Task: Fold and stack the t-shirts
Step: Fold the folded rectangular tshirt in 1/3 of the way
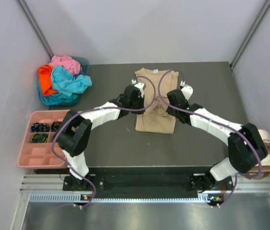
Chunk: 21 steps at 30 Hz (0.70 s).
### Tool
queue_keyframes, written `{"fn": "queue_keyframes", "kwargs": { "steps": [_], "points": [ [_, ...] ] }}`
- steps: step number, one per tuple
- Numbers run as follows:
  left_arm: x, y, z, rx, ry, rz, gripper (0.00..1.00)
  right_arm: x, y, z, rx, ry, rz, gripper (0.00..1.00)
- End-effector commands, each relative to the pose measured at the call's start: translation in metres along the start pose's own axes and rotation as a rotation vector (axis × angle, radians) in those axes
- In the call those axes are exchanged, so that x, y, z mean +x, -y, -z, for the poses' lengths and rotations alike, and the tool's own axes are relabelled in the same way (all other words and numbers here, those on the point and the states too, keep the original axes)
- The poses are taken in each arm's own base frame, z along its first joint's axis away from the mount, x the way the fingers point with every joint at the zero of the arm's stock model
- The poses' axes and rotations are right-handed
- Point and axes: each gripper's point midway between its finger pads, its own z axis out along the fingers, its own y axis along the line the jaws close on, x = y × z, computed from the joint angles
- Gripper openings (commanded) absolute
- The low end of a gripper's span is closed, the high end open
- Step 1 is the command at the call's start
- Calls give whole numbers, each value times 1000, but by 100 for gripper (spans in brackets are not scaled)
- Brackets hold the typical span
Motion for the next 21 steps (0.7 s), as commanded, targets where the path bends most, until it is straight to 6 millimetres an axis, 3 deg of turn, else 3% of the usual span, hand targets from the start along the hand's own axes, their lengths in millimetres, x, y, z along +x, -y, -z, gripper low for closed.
{"fn": "queue_keyframes", "kwargs": {
  "steps": [1,12,21],
  "points": [
    [-44,12,-20,88,86,-22,0,-39,-21,-17,-52,66,-33,0],
    [-64,-8,-37,87,108,20,0,-43,-16,-61,-20,24,-38,0],
    [-64,-15,-45,85,98,30,1,-41,-16,-76,-12,7,-39,0]
  ]
}}
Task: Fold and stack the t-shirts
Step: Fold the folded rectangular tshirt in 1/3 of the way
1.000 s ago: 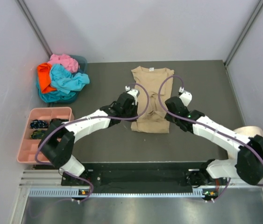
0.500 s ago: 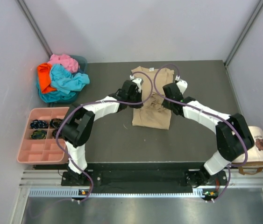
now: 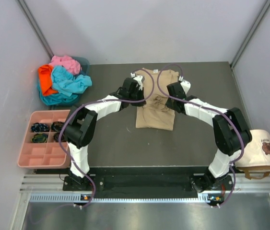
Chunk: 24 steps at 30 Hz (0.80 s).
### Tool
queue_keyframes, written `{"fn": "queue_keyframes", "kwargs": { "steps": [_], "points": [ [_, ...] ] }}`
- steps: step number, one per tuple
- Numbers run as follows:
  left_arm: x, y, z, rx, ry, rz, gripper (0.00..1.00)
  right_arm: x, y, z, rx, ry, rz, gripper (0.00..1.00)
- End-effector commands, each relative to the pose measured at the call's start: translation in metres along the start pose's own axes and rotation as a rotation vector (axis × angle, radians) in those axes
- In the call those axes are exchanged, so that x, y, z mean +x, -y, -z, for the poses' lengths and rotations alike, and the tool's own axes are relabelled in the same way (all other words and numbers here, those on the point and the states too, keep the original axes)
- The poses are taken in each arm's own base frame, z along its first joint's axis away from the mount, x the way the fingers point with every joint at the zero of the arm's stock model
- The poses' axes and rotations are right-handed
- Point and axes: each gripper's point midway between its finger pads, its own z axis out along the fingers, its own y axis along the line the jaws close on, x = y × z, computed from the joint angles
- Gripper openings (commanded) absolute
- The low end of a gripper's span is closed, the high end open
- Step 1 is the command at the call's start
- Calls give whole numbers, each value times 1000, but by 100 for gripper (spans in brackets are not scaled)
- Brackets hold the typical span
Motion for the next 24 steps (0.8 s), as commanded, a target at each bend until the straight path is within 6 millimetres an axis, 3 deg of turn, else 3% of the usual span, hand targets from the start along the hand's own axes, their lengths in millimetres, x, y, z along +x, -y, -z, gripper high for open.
{"fn": "queue_keyframes", "kwargs": {
  "steps": [1,8,9,11,12,13,15,16,20,24],
  "points": [
    [-24,3,-7,29,64,-10,1,-26,-17,-4,-45,56,-18,0],
    [-26,0,-13,24,64,-2,6,-37,-6,-15,-16,62,-32,0],
    [-26,-3,-15,20,63,0,7,-39,-4,-17,-11,64,-36,4],
    [-29,-6,-15,12,65,7,20,-45,-2,-19,-6,75,-41,14],
    [-31,-10,-15,7,69,12,28,-48,1,-20,1,77,-43,28],
    [-35,-11,-14,5,75,13,46,-54,0,-20,-2,90,-44,33],
    [-45,-15,-11,-8,97,17,63,-62,5,-21,8,103,-51,41],
    [-50,-16,-10,-10,108,18,79,-68,5,-21,10,118,-55,43],
    [-79,-20,2,-25,177,20,96,-88,15,-18,33,155,-57,47],
    [-110,-35,30,-84,264,34,99,-106,24,-6,49,205,-48,49]
  ]
}}
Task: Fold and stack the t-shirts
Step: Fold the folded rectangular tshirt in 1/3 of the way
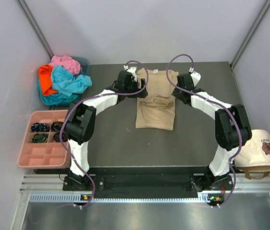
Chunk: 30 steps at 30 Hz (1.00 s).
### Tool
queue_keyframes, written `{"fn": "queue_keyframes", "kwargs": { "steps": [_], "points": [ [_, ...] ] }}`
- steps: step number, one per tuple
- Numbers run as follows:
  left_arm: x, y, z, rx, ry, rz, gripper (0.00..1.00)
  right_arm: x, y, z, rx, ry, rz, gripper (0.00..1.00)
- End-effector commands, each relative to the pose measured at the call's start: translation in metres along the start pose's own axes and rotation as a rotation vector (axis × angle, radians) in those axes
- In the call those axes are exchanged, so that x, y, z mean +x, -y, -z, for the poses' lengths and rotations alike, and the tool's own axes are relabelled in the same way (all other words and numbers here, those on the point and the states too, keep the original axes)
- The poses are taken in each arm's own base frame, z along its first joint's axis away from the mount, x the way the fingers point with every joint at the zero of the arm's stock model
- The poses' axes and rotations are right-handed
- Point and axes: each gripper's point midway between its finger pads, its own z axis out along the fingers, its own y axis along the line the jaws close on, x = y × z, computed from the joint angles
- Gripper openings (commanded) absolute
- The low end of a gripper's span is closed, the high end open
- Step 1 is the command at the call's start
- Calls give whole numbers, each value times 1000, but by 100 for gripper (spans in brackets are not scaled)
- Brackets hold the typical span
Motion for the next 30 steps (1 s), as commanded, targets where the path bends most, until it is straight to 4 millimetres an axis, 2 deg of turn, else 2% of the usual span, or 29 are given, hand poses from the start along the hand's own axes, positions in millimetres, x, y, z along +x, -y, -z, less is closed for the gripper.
{"fn": "queue_keyframes", "kwargs": {
  "steps": [1,3,4,5,7,9,11,12,15,16,17,18,19,23,24,29,30],
  "points": [
    [-72,-2,39,-32,195,0,99,-49,-1,21,-8,124,15,50],
    [-79,-7,63,-58,233,-3,99,-51,-1,30,-26,127,28,53],
    [-90,-8,72,-70,286,-6,99,-44,-3,33,-59,102,55,55],
    [-89,-8,87,-77,303,-8,99,-48,-7,44,-92,107,57,61],
    [-85,-7,101,-74,319,-1,99,-33,-11,53,-155,53,78,69],
    [-74,-6,116,-63,332,21,99,-30,-20,70,-226,44,96,79],
    [-56,-6,127,-44,324,54,99,-10,-35,83,-325,-20,134,86],
    [-50,-6,129,-39,322,66,99,-6,-43,90,-373,-36,142,88],
    [-28,-6,139,-17,311,108,99,25,-76,110,-546,-141,180,93],
    [-14,-10,139,-24,293,121,99,33,-89,117,-619,-172,190,93],
    [-15,-9,145,-22,306,128,99,46,-101,124,-663,-199,213,95],
    [-12,-12,147,-38,309,135,99,51,-109,127,-693,-211,222,95],
    [-4,-16,148,-50,298,139,99,64,-116,125,-723,-252,236,95],
    [-3,-24,159,-96,310,132,99,90,-137,125,-785,-320,247,96],
    [0,-26,160,-107,305,129,99,95,-139,125,-795,-335,246,96],
    [2,-29,163,-125,306,120,99,120,-137,98,-757,-399,242,97],
    [4,-30,162,-125,301,122,99,119,-141,94,-764,-384,242,97]
  ]
}}
